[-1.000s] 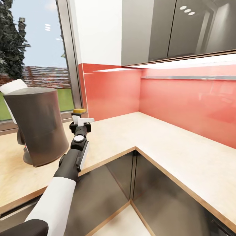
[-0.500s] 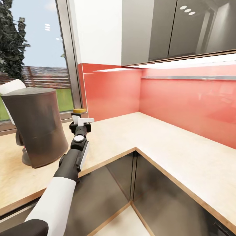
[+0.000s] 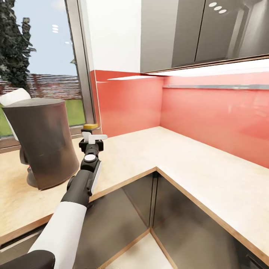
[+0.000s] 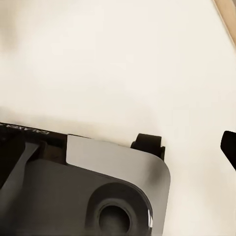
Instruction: Set up a coffee station on the kitchen countertop: keep the coffee maker on the countertop, move the bottle of coffee from the kitchen shelf to the counter next to the coffee maker, place a paper coffee filter on top of the coffee maker, put the saucer next to the coffee maker with the coffee cup on the saucer, and place the electric kettle next to the coffee maker.
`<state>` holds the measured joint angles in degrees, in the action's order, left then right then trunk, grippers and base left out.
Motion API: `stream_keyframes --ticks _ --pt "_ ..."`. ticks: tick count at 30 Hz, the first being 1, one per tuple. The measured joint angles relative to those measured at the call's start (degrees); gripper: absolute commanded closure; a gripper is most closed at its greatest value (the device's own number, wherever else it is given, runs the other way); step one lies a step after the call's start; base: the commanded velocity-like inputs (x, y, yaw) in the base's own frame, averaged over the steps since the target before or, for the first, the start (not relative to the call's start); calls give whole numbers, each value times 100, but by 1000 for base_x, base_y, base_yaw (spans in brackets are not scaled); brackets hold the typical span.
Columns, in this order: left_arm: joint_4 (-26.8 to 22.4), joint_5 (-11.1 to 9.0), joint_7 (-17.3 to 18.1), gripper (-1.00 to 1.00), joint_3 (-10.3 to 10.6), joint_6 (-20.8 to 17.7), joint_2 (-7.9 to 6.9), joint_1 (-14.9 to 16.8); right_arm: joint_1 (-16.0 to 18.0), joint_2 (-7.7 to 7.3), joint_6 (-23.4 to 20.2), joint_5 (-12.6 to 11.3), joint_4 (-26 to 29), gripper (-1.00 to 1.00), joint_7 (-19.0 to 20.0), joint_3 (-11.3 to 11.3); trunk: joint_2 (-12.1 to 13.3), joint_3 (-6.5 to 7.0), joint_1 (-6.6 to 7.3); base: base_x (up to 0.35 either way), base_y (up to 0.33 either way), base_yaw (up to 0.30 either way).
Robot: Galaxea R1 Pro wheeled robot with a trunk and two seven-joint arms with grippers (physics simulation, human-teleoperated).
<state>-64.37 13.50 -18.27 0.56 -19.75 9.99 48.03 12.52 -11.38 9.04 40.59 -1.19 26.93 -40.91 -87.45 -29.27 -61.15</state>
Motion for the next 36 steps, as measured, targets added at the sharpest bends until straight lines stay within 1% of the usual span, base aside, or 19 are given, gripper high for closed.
stream_keyframes --ticks 15,26,36 --pt "3 0 7 100 0 -9 0 0 0 0 1 -1 0 -100 1 1 0 -86 0 0 0 6" --pt "7 -1 7 100 0 -9 0 0 0 1 -1 0 -15 -100 2 2 0 -95 0 0 0 0" --pt "8 -4 9 100 0 -10 0 0 0 0 5 0 -16 -100 2 0 0 -159 0 0 0 90"
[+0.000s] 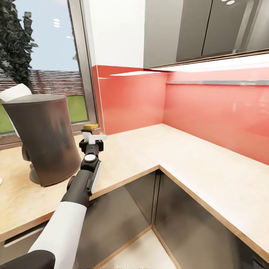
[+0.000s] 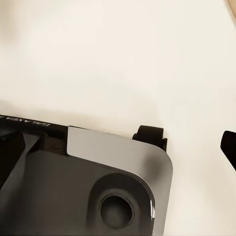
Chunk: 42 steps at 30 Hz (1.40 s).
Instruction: Set up a coffee station on the kitchen countertop: keep the coffee maker on the countertop, move the bottle of coffee from the kitchen shelf to the counter next to the coffee maker, place a paper coffee filter on top of the coffee maker, put the saucer next to the coffee maker with the coffee cup on the saucer, and place the electric kettle next to the coffee maker.
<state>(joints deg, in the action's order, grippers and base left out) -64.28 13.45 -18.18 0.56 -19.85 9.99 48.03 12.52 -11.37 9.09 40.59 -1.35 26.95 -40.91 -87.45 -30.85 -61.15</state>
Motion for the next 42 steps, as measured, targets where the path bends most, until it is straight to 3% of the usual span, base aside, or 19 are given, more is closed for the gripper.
stream_keyframes --ticks 29,42 --pt "-23 -1 7 100 0 -9 0 1 0 0 -6 -1 0 -100 1 -1 0 -66 0 0 0 -5" --pt "-17 1 6 100 0 -8 0 0 0 0 -6 -1 0 -100 1 -1 0 -171 0 0 0 0"
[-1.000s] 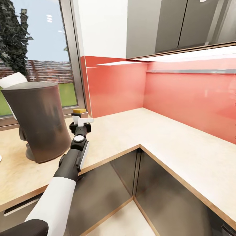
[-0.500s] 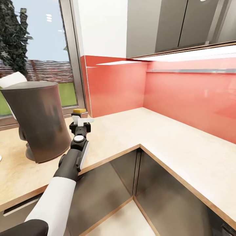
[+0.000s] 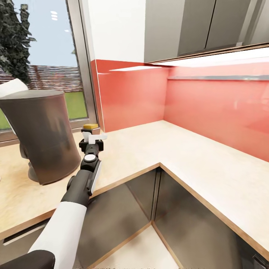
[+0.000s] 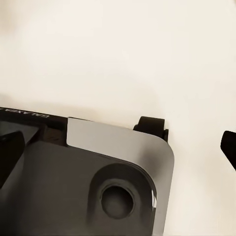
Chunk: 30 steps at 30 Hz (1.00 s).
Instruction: Set up a coffee station on the kitchen countertop: keep the coffee maker on the countertop, move the bottle of coffee from the kitchen shelf to the counter next to the coffee maker, place a paper coffee filter on top of the coffee maker, put the saucer next to the coffee maker with the coffee cup on the saucer, and place the electric kettle next to the coffee maker.
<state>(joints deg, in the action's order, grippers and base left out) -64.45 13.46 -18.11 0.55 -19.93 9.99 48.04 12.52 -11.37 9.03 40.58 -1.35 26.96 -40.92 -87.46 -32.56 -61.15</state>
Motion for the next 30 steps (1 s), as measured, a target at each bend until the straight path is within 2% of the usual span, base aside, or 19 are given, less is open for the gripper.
stream_keyframes --ticks 30 --pt "5 -7 0 100 0 0 0 0 0 0 0 0 0 -100 -1 0 0 -263 0 0 0 0"
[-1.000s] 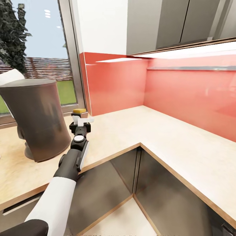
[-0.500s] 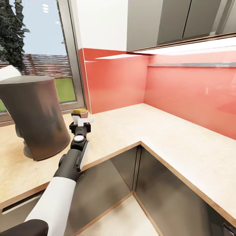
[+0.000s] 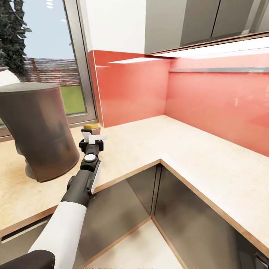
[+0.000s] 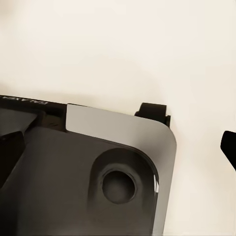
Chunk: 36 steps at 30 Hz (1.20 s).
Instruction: Set up a coffee station on the kitchen countertop: keep the coffee maker on the countertop, move the bottle of coffee from the kitchen shelf to the counter next to the coffee maker, place a paper coffee filter on top of the coffee maker, put the saucer next to the coffee maker with the coffee cup on the saucer, and place the electric kettle next to the coffee maker.
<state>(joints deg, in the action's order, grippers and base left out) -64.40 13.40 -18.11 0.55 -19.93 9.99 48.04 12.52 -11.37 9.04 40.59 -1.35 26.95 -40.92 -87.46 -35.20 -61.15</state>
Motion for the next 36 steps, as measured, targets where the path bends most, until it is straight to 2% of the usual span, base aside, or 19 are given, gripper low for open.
stream_keyframes --ticks 5,13,17,22,27,36 --pt "4 -4 6 100 0 0 0 0 0 0 0 0 2 -100 0 0 -119 -68 -65 0 0 0" --pt "4 -5 9 100 0 0 0 0 0 0 0 0 0 -100 0 0 -201 -107 -110 0 0 0" --pt "4 -12 9 100 0 0 0 0 0 0 0 0 1 -100 0 1 -360 -178 -197 0 0 0" --pt "2 1 9 100 0 -1 0 0 0 0 0 0 2 -100 2 2 -361 -179 -198 0 0 0" --pt "0 -4 9 100 0 0 0 0 0 0 0 0 2 -100 1 2 -560 -268 -307 0 0 0" --pt "3 1 8 100 0 -1 0 0 0 0 0 0 1 -100 1 1 -682 -322 -373 0 0 0"
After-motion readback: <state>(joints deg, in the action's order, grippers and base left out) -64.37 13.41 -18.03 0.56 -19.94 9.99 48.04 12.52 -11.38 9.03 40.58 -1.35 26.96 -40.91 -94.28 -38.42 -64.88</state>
